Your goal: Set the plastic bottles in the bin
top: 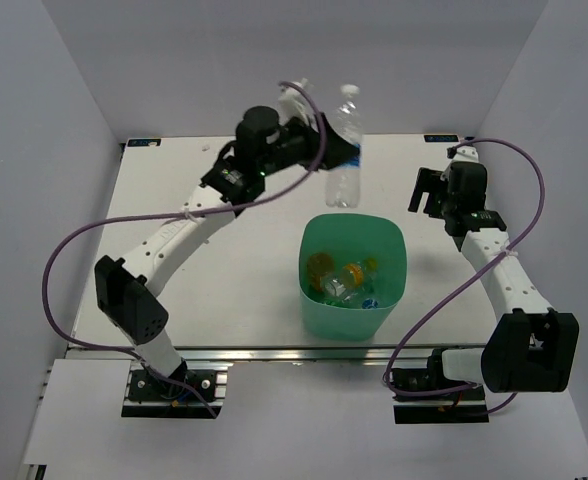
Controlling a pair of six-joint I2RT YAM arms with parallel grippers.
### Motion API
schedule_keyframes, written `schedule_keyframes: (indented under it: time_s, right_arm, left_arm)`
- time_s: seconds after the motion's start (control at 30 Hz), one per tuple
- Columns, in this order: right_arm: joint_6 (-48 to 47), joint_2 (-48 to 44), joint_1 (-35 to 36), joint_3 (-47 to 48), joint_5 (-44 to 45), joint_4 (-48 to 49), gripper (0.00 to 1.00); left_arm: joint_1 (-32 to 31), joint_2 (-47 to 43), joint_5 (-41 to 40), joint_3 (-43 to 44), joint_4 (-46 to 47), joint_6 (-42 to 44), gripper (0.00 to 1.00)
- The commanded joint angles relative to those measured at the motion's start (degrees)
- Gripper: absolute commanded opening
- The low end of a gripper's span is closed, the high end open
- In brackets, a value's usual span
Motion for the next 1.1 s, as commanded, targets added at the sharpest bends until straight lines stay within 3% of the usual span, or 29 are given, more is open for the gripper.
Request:
schedule_keyframes:
  time_s: [0.0,0.1,0.23,0.37,0.5,0.6,0.63,0.67,0.7,0.9,1.07]
  right_arm:
    - [1.83,-1.51,-0.21,-0.54,-0.76,2.97,0.89]
    - [3.59,-0.46,-0.74,0.95,-2.08,3.32,0.89]
    - [4.82,1.65,-1.09,4.82,-5.15,3.15,0.89]
    - [7.89,3.85,-1.27,6.14,-11.39,3.59,0.89]
    - [9.22,4.29,-1.27,5.53,-16.49,6.04,0.89]
    - [9.66,3.94,-1.27,4.74,-19.39,8.42,0.89]
    - [9.66,3.94,-1.35,4.82,-19.92,8.60,0.89]
    - [9.66,4.03,-1.36,4.91,-20.01,8.60,0.89]
    - [9.74,4.20,-1.27,5.09,-20.36,8.60,0.89]
    - [10.09,4.82,-1.27,4.65,-22.04,8.69,0.89]
    - [10.71,4.38,-1.27,3.95,-20.45,8.86,0.89]
  left_arm:
    - [-4.50,-3.24,6.38,-1.37,-4.63,9.08,0.21]
    - [-6.88,-7.28,5.31,-6.81,-2.98,10.31,0.30]
    - [-9.43,-11.07,8.22,-11.56,-3.50,14.01,0.34]
    - [-12.06,-12.83,5.68,-17.54,-1.31,13.75,0.36]
    - [-12.33,-11.08,6.81,-17.55,-4.72,14.98,0.42]
    - [-12.51,-11.78,6.81,-18.69,-4.29,15.85,0.64]
    - [-12.59,-12.22,6.72,-18.95,-4.21,16.21,0.73]
    - [-12.68,-12.57,6.72,-19.22,-4.03,16.47,0.90]
    - [-12.68,-13.36,6.55,-19.39,-3.86,17.08,0.96]
    - [-12.60,-15.12,5.23,-18.96,-4.29,18.76,0.98]
    - [-12.68,-14.33,-0.39,-13.87,-7.63,20.60,0.98]
